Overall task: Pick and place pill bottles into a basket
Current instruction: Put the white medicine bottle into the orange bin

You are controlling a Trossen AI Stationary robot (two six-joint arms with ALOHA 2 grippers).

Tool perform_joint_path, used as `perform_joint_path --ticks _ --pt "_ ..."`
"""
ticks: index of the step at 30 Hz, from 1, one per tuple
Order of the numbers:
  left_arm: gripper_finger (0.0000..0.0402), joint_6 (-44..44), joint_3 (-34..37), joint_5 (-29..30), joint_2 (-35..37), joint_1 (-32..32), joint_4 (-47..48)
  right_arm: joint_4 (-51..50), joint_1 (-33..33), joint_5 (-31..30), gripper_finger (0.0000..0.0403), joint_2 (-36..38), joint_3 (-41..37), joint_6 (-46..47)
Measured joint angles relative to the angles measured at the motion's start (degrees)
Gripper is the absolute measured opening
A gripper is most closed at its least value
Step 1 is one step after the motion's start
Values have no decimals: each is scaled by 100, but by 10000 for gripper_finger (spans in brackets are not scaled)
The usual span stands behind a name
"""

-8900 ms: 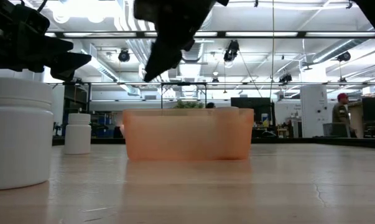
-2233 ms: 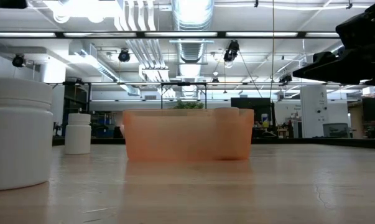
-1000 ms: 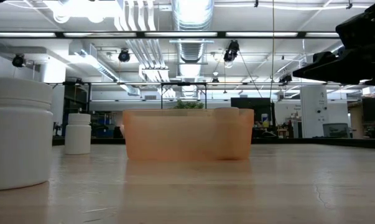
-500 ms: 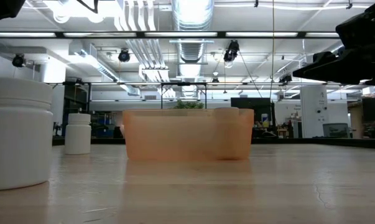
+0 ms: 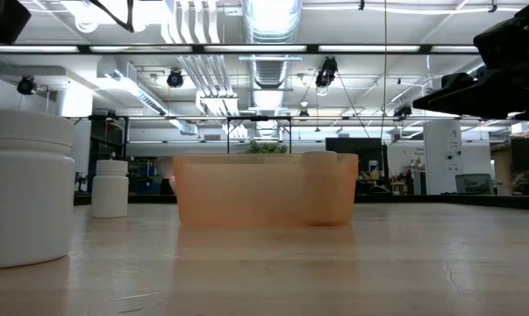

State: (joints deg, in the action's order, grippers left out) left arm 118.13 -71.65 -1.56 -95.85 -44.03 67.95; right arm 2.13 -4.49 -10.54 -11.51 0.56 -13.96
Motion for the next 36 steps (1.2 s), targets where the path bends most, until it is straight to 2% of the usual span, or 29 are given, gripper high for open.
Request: perform_joint_path --ticks 18,29,32,36 --pt "265 -326 233 2 -4 11 -177 0 0 0 226 0 0 0" --pt "263 -459 607 3 -2 15 -709 -2 2 1 226 0 0 0" --pt "246 -472 609 15 -2 15 -708 -2 2 -1 226 0 0 0" --pt "197 -494 609 15 -2 15 -740 -2 1 1 226 0 0 0"
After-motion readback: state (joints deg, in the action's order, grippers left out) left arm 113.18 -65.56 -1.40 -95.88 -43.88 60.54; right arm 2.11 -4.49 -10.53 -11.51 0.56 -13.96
